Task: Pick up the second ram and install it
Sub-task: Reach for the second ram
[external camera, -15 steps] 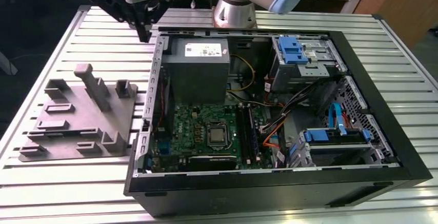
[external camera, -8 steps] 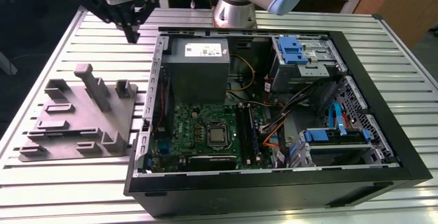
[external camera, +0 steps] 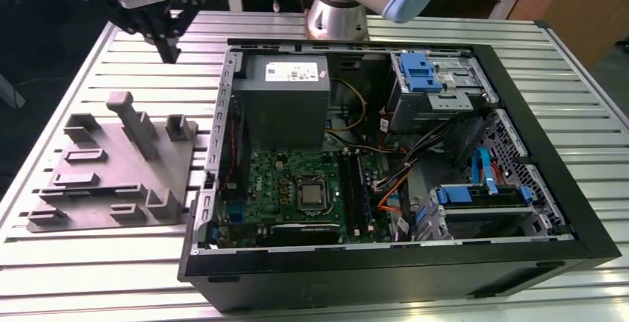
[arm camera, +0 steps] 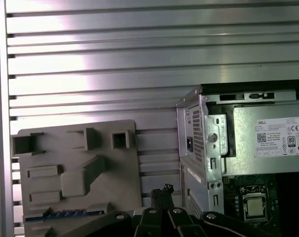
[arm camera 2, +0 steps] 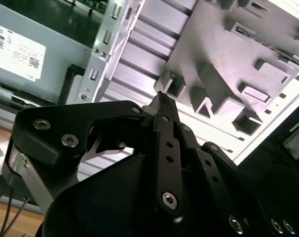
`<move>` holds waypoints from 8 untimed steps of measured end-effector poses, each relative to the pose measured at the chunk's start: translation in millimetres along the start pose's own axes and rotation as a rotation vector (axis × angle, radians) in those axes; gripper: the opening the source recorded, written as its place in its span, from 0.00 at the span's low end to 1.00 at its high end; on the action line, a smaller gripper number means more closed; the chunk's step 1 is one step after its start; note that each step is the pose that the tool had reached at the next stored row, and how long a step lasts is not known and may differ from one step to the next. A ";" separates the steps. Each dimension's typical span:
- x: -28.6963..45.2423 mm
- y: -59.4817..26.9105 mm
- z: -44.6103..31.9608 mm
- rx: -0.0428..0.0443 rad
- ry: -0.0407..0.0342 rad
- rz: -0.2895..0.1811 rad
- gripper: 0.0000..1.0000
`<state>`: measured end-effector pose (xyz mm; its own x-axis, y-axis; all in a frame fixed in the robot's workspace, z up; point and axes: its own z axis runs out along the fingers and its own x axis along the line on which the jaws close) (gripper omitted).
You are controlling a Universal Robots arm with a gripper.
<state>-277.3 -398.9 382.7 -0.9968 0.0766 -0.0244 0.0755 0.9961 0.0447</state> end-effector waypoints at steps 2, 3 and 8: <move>6.6 -0.5 0.4 -0.0001 -0.0001 0.000 0.10; 9.6 -0.8 0.6 -0.0001 -0.0002 0.000 0.10; 21.1 -1.7 1.1 -0.0001 -0.0001 0.000 0.10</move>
<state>-298.5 -398.9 381.0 -0.9968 0.0767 -0.0245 0.0756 0.9961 0.0448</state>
